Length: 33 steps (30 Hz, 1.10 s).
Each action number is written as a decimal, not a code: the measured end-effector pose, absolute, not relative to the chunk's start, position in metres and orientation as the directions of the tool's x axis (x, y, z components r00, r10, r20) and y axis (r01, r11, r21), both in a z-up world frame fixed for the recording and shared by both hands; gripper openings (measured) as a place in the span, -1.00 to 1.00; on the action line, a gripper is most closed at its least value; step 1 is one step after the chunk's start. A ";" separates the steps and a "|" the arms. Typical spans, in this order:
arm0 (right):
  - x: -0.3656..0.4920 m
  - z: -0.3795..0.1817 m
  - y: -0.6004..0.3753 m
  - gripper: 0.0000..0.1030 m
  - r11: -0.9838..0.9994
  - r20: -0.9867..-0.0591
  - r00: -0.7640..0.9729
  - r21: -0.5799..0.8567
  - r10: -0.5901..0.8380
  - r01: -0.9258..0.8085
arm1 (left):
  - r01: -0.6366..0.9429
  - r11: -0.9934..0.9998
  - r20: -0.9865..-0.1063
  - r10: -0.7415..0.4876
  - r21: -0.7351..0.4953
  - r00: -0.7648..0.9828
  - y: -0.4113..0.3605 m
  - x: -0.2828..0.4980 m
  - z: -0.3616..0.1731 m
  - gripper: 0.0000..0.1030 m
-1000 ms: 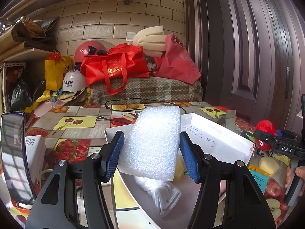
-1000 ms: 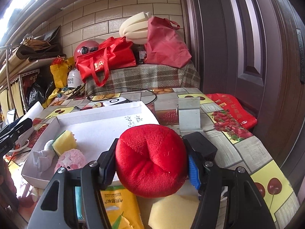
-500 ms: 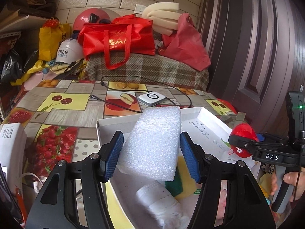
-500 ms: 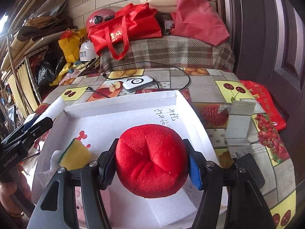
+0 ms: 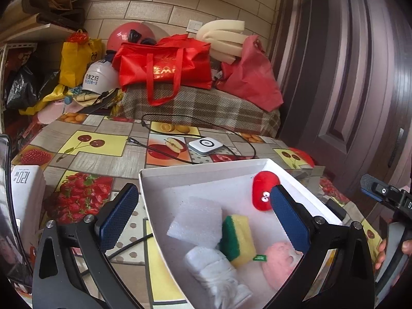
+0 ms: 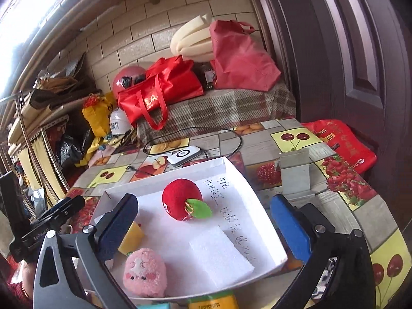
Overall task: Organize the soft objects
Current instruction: 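Grasp the blue tissue pack with the left tool while the right grasps the patterned scrunchie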
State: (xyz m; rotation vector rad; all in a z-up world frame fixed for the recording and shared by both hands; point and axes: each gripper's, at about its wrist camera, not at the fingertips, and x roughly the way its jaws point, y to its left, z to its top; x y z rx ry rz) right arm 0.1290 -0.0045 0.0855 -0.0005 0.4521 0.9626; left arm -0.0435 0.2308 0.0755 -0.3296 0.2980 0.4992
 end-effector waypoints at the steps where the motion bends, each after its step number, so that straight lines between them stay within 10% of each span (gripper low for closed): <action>1: 0.128 0.087 -0.014 1.00 0.583 -0.362 0.492 0.207 0.792 -0.785 | -0.489 0.843 -0.348 0.399 -0.226 0.849 0.223 -0.045 0.078 0.99; 12: 0.165 0.057 -0.113 1.00 0.779 -0.449 0.664 0.131 0.598 -0.613 | -0.165 0.977 -0.463 0.085 -0.133 0.882 0.122 -0.040 0.063 0.99; 23: 0.197 0.014 -0.093 0.92 0.782 -0.598 0.548 0.235 0.584 -0.577 | -0.066 0.997 -0.564 0.026 -0.051 0.825 0.080 -0.019 0.040 0.90; 28: 0.201 0.002 -0.071 0.13 0.780 -0.680 0.496 0.181 0.539 -0.599 | -0.047 0.997 -0.592 0.005 -0.056 0.806 0.077 -0.009 0.036 0.48; 33: 0.201 0.001 -0.078 0.11 0.779 -0.674 0.492 0.203 0.551 -0.593 | -0.019 0.999 -0.609 -0.006 -0.033 0.793 0.069 -0.005 0.033 0.24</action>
